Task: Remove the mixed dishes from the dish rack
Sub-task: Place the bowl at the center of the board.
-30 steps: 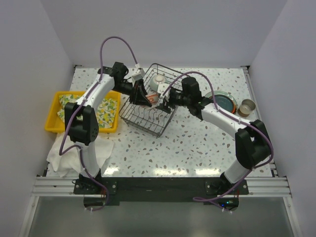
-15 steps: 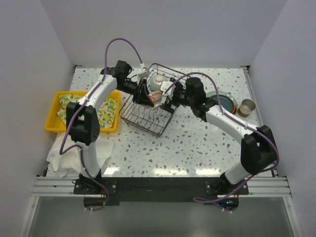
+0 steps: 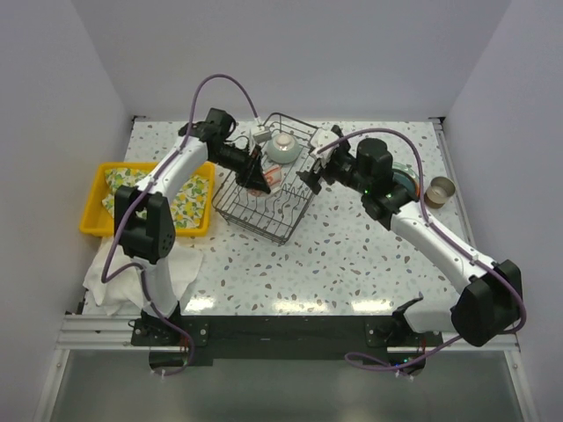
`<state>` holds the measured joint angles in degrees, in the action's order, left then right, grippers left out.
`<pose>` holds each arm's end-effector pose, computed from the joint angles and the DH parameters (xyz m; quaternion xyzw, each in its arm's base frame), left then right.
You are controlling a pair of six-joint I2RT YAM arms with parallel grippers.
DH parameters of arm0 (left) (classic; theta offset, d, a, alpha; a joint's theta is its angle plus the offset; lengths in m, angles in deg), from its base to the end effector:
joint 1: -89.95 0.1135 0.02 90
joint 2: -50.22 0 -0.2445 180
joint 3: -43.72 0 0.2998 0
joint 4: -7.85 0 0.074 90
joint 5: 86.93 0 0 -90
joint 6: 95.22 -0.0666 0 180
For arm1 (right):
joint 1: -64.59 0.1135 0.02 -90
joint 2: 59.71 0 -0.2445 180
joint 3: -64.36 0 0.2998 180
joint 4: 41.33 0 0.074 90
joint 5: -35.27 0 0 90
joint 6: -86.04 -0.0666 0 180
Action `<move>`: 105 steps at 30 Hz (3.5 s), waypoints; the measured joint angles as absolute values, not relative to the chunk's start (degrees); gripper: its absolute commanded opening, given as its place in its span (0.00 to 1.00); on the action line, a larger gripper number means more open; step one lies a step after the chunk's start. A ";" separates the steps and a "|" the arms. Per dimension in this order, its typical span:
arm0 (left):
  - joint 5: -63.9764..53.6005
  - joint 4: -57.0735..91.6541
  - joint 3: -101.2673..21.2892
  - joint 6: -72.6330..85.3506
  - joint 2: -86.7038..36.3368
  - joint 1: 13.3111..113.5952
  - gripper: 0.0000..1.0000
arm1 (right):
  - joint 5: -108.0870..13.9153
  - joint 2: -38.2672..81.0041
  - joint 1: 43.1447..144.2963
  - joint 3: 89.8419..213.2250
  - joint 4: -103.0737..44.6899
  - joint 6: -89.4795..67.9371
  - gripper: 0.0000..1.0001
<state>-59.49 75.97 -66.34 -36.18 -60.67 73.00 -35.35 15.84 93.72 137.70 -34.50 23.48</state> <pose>0.4080 -0.1861 0.2399 0.4278 0.7294 -0.4876 0.2172 0.3331 0.2110 0.3172 -0.4515 0.6085 0.1375 0.6380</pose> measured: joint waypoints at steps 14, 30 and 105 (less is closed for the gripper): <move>-36.96 65.48 -56.85 -32.79 -46.64 63.32 0.00 | -51.09 15.92 91.31 146.29 -14.67 -6.83 0.98; -11.54 55.58 -40.77 -39.31 -33.89 45.11 0.00 | -43.02 24.60 84.30 165.50 8.80 -21.17 0.87; 8.18 16.85 -4.07 -3.96 -1.65 47.45 0.98 | -63.11 -3.42 49.50 107.60 -6.19 -40.10 0.00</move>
